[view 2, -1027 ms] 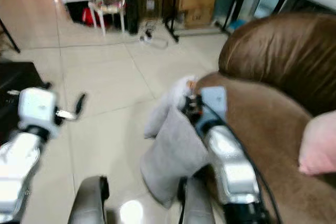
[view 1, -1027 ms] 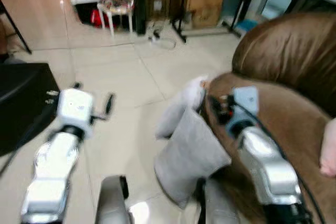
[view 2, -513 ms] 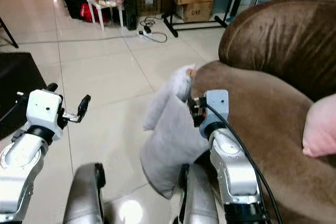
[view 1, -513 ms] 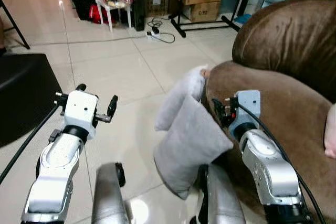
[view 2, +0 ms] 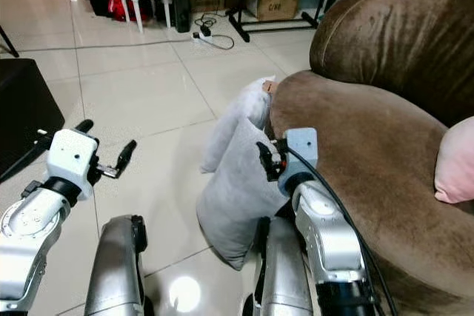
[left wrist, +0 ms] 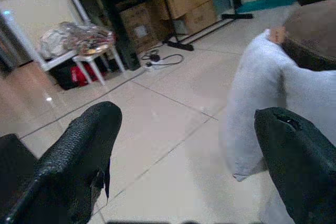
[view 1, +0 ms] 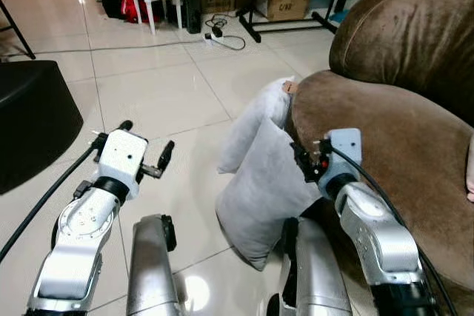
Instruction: Move the pillow to the sofa from floor
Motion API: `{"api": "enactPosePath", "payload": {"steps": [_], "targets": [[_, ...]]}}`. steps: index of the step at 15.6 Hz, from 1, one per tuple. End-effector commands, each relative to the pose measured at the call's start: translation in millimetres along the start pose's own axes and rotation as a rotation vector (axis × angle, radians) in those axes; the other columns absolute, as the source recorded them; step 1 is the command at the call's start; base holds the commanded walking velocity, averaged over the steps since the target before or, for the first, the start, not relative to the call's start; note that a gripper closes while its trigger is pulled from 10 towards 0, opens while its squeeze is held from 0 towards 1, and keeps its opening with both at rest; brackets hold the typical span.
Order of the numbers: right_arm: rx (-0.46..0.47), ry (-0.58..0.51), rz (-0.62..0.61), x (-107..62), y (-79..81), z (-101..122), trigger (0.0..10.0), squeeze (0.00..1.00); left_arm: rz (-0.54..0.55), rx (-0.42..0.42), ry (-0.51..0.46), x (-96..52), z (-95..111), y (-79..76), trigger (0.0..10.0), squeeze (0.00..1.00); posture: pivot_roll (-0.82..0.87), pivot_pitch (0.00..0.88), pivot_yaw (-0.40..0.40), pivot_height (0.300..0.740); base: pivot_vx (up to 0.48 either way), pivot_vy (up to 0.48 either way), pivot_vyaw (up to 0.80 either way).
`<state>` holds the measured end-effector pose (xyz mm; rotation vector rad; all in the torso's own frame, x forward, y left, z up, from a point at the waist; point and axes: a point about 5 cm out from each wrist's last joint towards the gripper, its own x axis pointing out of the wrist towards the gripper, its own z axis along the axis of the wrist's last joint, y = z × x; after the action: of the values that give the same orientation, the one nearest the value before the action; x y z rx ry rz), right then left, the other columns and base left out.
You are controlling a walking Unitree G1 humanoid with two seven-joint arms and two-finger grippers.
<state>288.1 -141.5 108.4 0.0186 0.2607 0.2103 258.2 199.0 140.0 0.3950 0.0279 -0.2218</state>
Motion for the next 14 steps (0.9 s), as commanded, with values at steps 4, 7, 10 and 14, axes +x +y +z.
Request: {"api": "enactPosePath", "payload": {"steps": [4, 7, 10, 14], "targets": [[-0.054, 0.035, 0.015, 15.7, -3.1, -3.0, 10.0, 1.00, -0.098, 0.036, -0.022, 6.9, 4.7, -1.7, 10.0, 0.00, -0.01, 0.000, -0.078, 0.445, 0.000, 0.000, 0.00], [-0.113, 0.131, -0.003, 33.8, -6.7, -17.5, 10.0, 1.00, -0.208, 0.041, -0.027, 13.7, 6.4, -14.0, 10.0, 0.00, -0.02, 0.000, -0.060, 0.445, 0.000, 0.000, 0.00], [-0.108, 0.157, -0.077, 51.2, -14.8, -23.2, 10.0, 1.00, -0.268, 0.023, -0.009, 5.0, 4.5, -18.4, 10.0, 0.00, -0.02, 0.000, -0.052, 0.445, 0.000, 0.000, 0.00], [-0.135, 0.162, -0.131, 59.2, -14.6, -32.1, 10.0, 1.00, -0.307, 0.007, 0.007, -14.2, 5.3, -18.9, 10.0, 0.00, -0.01, 0.015, -0.067, 0.445, 0.000, 0.000, 0.00]]}}
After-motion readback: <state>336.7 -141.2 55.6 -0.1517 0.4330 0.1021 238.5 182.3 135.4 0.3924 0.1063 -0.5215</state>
